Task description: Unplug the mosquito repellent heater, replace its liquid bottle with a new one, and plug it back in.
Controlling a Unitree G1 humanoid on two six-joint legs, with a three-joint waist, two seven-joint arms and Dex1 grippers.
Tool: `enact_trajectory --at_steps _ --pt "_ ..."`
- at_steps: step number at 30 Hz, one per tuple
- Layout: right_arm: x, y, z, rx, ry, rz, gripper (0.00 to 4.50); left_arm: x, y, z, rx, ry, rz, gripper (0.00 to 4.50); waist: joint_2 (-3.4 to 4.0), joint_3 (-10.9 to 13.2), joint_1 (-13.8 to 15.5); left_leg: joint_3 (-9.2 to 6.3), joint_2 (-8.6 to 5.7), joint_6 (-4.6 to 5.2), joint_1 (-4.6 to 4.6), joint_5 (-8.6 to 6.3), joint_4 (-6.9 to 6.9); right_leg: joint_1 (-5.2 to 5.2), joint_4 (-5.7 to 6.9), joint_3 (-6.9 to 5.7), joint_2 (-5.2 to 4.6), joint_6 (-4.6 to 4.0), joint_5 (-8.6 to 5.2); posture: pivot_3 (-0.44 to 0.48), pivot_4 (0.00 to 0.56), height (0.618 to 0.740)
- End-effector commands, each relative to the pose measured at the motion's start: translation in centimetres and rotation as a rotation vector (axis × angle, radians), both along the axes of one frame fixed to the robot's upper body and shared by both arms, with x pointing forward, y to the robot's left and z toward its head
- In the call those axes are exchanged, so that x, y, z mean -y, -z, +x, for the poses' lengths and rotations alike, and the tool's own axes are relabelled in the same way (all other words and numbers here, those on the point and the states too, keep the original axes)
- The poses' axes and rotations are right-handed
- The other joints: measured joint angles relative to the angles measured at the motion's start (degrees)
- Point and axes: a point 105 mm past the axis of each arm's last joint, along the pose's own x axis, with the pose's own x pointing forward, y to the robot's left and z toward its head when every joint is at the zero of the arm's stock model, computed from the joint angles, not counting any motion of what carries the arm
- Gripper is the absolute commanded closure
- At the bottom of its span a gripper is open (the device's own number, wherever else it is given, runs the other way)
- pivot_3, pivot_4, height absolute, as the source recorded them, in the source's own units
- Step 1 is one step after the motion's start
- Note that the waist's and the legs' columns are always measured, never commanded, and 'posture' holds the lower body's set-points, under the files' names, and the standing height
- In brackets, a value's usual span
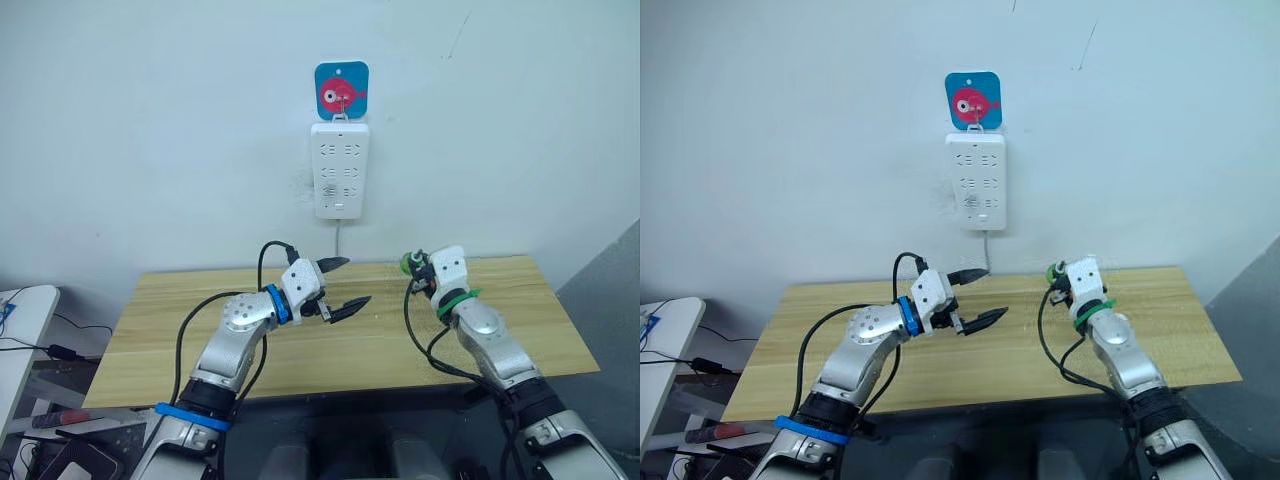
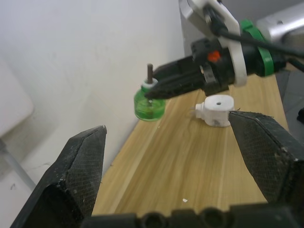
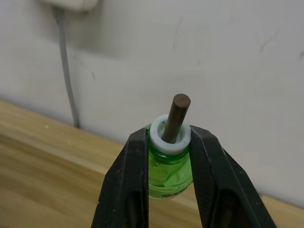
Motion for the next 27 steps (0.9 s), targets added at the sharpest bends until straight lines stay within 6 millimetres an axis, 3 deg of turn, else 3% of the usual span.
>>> enact_trajectory --at_steps 1,13,25,27 --pt "-0.4 0.8 0.5 -0.014 -0.025 -0.002 3.68 0.4 -0.3 0.2 0.026 -0.012 -0.019 0.0 0.0 0.0 0.0 0.0 0.0 0.0 0.0 0.0 0.0 0.0 0.01 0.0 0.0 0.0 0.0 -0.031 0.066 0.74" --pt "1.0 4.2 2.8 -0.191 0.093 -0.063 3.68 -0.6 0.9 -0.3 -0.133 -0.008 -0.014 0.0 0.01 0.0 -0.1 -0.02 -0.01 -0.02 0.02 0.01 -0.01 -0.01 0.04 0.0 -0.02 -0.02 0.01 -0.012 0.078 0.74" --pt "1.6 6.1 2.7 -0.267 0.101 -0.048 3.68 -1.4 2.2 -0.5 -0.172 -0.03 0.033 0.0 0.04 0.0 -0.1 -0.03 -0.02 -0.03 0.06 0.02 0.0 0.01 0.09 0.01 -0.03 -0.03 0.02 0.005 0.088 0.74" --pt "1.6 5.9 2.7 -0.255 0.09 -0.052 2.96 -1.6 2.4 -0.7 -0.175 -0.037 0.033 0.0 0.05 0.0 -0.1 -0.02 -0.02 -0.03 0.06 0.02 0.0 0.01 0.09 0.02 -0.04 -0.03 0.02 0.009 0.091 0.74"
